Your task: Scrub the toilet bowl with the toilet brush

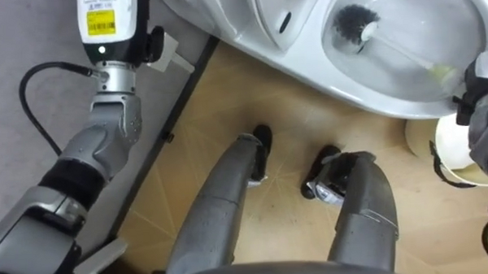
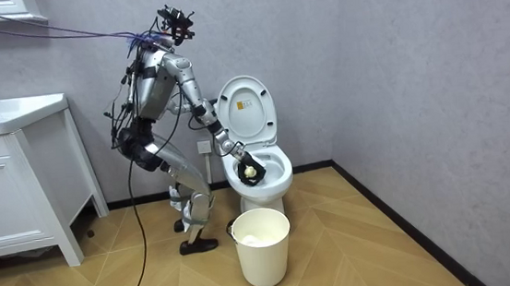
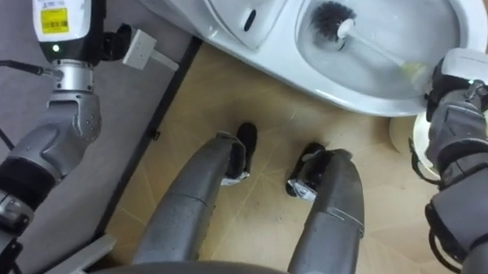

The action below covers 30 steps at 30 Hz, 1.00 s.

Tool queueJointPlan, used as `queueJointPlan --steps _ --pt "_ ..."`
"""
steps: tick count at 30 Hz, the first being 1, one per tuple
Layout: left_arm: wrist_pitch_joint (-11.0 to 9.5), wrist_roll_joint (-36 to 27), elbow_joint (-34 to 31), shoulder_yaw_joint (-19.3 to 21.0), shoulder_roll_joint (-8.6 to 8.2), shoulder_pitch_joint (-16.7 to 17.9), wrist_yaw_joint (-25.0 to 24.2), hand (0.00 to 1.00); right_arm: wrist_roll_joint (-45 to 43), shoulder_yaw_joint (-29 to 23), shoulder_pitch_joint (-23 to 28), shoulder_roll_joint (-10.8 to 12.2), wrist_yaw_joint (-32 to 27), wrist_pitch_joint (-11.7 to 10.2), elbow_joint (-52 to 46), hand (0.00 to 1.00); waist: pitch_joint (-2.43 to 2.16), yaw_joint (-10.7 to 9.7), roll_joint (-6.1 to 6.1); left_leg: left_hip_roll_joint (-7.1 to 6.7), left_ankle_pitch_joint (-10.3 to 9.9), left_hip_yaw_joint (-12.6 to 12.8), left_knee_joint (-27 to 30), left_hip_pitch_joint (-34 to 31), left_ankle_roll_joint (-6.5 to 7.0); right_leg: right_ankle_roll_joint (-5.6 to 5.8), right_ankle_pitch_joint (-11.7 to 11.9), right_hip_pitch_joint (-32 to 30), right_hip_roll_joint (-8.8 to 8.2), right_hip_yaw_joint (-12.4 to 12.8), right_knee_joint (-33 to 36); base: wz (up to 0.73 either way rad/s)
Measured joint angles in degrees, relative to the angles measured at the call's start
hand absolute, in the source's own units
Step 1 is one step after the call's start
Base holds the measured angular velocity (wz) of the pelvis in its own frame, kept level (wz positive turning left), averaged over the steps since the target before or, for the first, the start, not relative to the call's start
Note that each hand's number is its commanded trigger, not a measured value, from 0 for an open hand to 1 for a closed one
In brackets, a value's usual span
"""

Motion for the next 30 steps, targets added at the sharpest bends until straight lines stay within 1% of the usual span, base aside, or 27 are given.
queueJointPlan --steps 4,5,6,7,8,10,11,12,13,14,15,16,17,18,21,23,24,25,26,27,28,30 --pt "-0.16 0.09 0.26 -0.17 -0.13 -0.90 -0.82 0.00 -3.28 0.75 -0.01 -0.83 0.01 0.14 -0.10 1.00 0.03 0.69 0.27 -0.46 0.18 0.32 0.29 -0.12 0.28 0.31 0.19 -0.52 -0.46 0.64 0.49 -0.06" --pt "-0.33 0.22 0.92 -0.34 -0.53 -1.53 -1.16 0.00 -4.79 0.78 0.03 -0.82 0.01 0.53 0.01 1.00 0.08 0.93 0.48 -0.50 0.32 0.30 0.26 -0.12 0.35 0.34 0.23 -0.45 -0.45 0.61 0.46 0.04" --pt "-0.42 0.21 1.44 -0.61 -0.95 -2.14 -1.50 0.00 -6.25 1.46 -0.01 -0.90 0.00 0.66 0.25 1.00 0.25 1.31 0.77 -0.53 0.37 0.23 0.27 -0.04 0.35 0.39 0.26 -0.30 -0.43 0.56 0.42 0.03" --pt "-0.42 0.17 1.48 -0.80 -1.06 -2.39 -1.54 0.00 -7.00 2.14 -0.03 -1.03 -0.01 0.86 0.35 1.00 0.26 1.52 0.86 -0.53 0.38 0.21 0.27 -0.04 0.34 0.39 0.26 -0.28 -0.38 0.58 0.39 0.00" --pt "-0.42 0.20 1.62 -1.02 -1.17 -2.54 -1.60 0.00 -8.79 2.96 -0.11 -1.21 0.27 1.49 0.29 1.00 0.34 1.72 1.26 -0.52 0.38 0.10 0.30 0.01 0.34 0.39 0.26 -0.08 -0.42 0.37 0.25 0.00" --pt "-0.29 0.19 1.76 -1.17 -1.33 -2.45 -1.58 0.00 -10.06 3.19 -0.09 -1.30 0.40 2.33 -0.07 1.00 0.34 1.85 1.79 -0.48 0.34 0.09 0.37 0.10 0.39 0.44 0.29 0.08 -0.37 0.34 0.13 -0.02" --pt "-0.22 0.10 1.80 -1.19 -1.71 -2.45 -1.58 0.00 -10.25 3.89 -0.01 -1.62 0.32 2.91 -0.36 1.00 0.30 1.98 2.62 -0.27 0.21 -0.18 0.69 0.10 0.55 0.65 0.41 0.44 0.08 0.24 -0.18 0.00" --pt "-0.14 0.07 1.95 -1.19 -2.71 -2.49 -1.58 0.00 -10.87 4.72 0.56 -2.60 0.22 3.41 -1.24 1.00 0.37 2.22 4.01 -0.14 0.07 -0.78 0.98 0.24 0.72 0.90 0.58 1.28 0.52 -0.32 -0.77 0.00" --pt "-0.12 0.05 2.17 -1.21 -3.13 -2.52 -1.59 0.00 -11.35 4.76 0.79 -2.92 0.21 3.81 -1.68 1.00 0.41 2.29 4.46 -0.14 -0.04 -0.82 0.98 0.38 0.91 1.03 0.65 1.47 0.69 -0.29 -0.94 -0.03" --pt "-0.08 0.05 2.75 -1.21 -3.75 -2.52 -1.58 0.00 -12.17 4.98 0.92 -3.25 0.22 4.70 -2.25 1.00 0.28 2.47 5.14 -0.20 -0.07 -0.73 0.98 0.55 0.96 1.21 0.75 1.55 1.08 0.11 -1.10 -0.07" --pt "-0.11 0.06 3.06 -1.23 -4.49 -2.50 -1.59 0.00 -12.97 5.21 1.57 -3.91 0.19 5.53 -3.27 1.00 0.27 2.63 6.02 -0.26 -0.08 -0.76 0.97 0.92 0.98 1.49 0.91 1.98 1.13 0.11 -1.42 -0.09" --pt "-0.13 0.06 3.19 -1.36 -4.83 -2.42 -1.67 0.00 -13.55 5.21 2.12 -4.25 0.01 5.80 -3.72 1.00 0.27 2.69 6.45 -0.33 -0.10 -0.81 0.93 1.18 1.03 1.61 0.98 2.31 1.16 0.12 -1.60 -0.07" --pt "-0.18 -0.05 3.23 -1.43 -5.25 -1.98 -1.96 0.00 -14.36 5.19 3.17 -4.38 -0.89 6.46 -4.02 1.00 0.18 2.72 6.99 -0.56 -0.22 -0.82 0.90 1.68 1.21 1.79 1.08 2.75 1.24 0.40 -1.73 -0.06" --pt "-0.25 -0.15 3.23 -1.42 -5.39 -1.66 -2.05 0.00 -14.79 5.19 3.78 -4.20 -1.61 7.29 -4.31 1.00 0.02 2.71 7.28 -0.63 -0.33 -0.69 0.91 1.86 1.40 1.89 1.12 2.83 1.32 0.53 -1.73 -0.05" --pt "-0.46 -0.35 2.94 -1.41 -5.44 -1.10 -2.02 0.00 -15.95 5.15 5.11 -4.03 -1.92 8.95 -5.80 1.00 -0.07 2.58 7.40 -0.57 -0.47 -0.65 0.94 2.12 1.55 1.97 1.11 3.17 1.30 0.49 -1.78 0.00" --pt "-0.74 -0.55 2.91 -1.38 -5.44 -0.10 -2.05 0.00 -16.36 5.09 5.96 -2.98 -2.53 9.58 -5.85 1.00 -0.08 2.13 7.40 -0.57 -0.70 -0.50 0.70 3.11 1.57 2.22 0.89 3.96 1.21 0.55 -1.79 0.02" --pt "-0.97 -0.57 2.89 -1.37 -5.45 0.90 -2.08 0.00 -16.48 5.10 6.75 -2.62 -2.78 10.03 -6.23 1.00 -0.18 1.69 7.51 -0.56 -0.96 -0.38 0.49 3.85 1.52 2.52 0.68 4.65 1.29 0.58 -1.85 0.00" --pt "-1.01 -0.59 2.89 -1.37 -5.44 1.46 -2.09 0.00 -16.54 5.09 6.98 -2.40 -2.86 10.13 -6.28 1.00 -0.30 1.43 7.70 -0.55 -1.05 -0.40 0.37 4.19 1.52 2.54 0.58 5.05 1.29 0.48 -1.95 0.00" --pt "-1.13 -1.11 2.88 -1.38 -5.44 2.26 -2.24 0.00 -16.52 5.15 7.07 -1.89 -2.91 10.25 -5.97 1.00 -0.52 1.21 7.98 -0.24 -1.11 -0.04 -0.12 4.96 1.53 2.59 0.48 5.88 1.50 0.48 -2.46 -0.04" --pt "-1.37 -1.60 2.84 -1.38 -5.33 2.80 -2.77 0.00 -16.45 5.21 7.13 -1.37 -2.91 10.27 -5.57 1.00 -0.63 1.48 8.14 0.24 -1.12 -0.06 -0.56 5.66 1.49 2.36 0.63 6.70 2.17 0.42 -3.35 -0.09" --pt "-1.38 -1.86 2.67 -1.36 -5.20 3.19 -2.97 0.00 -16.36 5.21 7.20 -1.02 -2.91 10.27 -5.37 1.00 -0.69 1.55 8.20 0.45 -1.12 -0.12 -0.70 6.00 1.49 2.24 0.65 7.09 2.40 0.29 -3.69 -0.12" --pt "-1.39 -3.49 1.85 -1.33 -4.91 4.22 -3.08 0.00 -15.31 5.54 7.00 -0.58 -3.19 10.27 -5.13 1.00 -0.77 1.81 8.25 0.99 -1.39 -0.31 -1.04 6.74 1.08 1.40 0.86 7.93 3.11 0.16 -4.44 -0.07"
